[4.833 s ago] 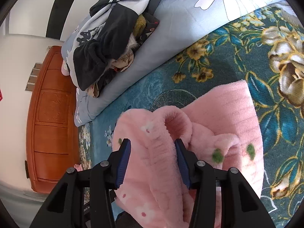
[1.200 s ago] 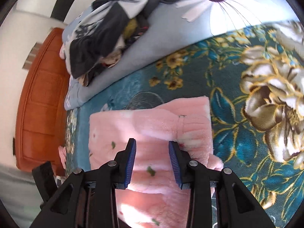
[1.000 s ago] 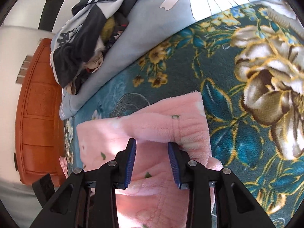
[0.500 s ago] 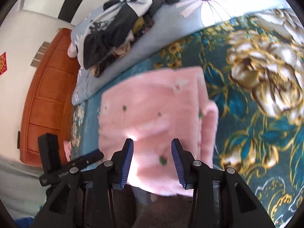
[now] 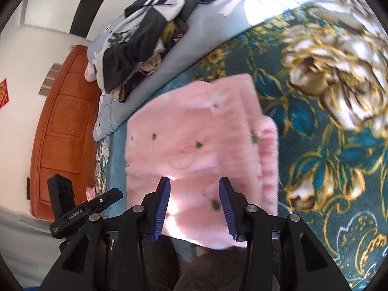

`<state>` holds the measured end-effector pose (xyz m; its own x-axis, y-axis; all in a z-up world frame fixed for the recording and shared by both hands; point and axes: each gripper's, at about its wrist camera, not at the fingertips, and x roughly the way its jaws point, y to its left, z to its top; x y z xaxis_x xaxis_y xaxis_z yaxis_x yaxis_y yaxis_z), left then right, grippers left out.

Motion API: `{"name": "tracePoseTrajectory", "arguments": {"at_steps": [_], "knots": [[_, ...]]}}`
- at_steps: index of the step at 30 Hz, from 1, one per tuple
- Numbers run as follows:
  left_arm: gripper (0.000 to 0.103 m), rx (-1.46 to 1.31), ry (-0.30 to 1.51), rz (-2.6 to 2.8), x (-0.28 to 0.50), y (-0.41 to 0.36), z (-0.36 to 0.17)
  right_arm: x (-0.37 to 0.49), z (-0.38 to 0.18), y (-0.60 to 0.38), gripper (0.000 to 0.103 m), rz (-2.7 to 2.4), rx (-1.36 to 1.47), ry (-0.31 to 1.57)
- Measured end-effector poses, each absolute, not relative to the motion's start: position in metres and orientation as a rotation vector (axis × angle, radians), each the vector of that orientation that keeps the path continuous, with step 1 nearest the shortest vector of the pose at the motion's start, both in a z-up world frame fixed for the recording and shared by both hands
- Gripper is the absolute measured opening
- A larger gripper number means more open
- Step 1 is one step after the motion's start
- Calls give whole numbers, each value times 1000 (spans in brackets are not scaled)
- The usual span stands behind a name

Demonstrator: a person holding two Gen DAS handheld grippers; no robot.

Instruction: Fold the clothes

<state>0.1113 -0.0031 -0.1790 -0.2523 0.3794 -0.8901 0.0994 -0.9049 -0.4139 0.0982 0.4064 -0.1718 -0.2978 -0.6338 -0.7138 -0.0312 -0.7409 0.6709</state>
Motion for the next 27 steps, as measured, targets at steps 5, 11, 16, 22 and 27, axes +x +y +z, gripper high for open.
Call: {"name": "tracePoseTrajectory", "arguments": {"at_steps": [5, 11, 16, 22, 27], "knots": [[66, -1812, -616, 2238, 119, -8, -195, 46, -158, 345, 43, -2056, 1552, -636], [46, -1784, -593, 2189, 120, -1, -197, -16, -142, 272, 43, -2003, 1536, -406], [28, -1770, -604, 2169, 119, -4, -200, -46, -151, 219, 43, -1980, 1567, -211], [19, -1757, -625, 2138, 122, -8, -201, -63, -172, 182, 43, -1917, 1636, -43], [17, -1764, -614, 2118, 123, -8, -202, -63, -184, 168, 27, -1851, 1683, 66]]}}
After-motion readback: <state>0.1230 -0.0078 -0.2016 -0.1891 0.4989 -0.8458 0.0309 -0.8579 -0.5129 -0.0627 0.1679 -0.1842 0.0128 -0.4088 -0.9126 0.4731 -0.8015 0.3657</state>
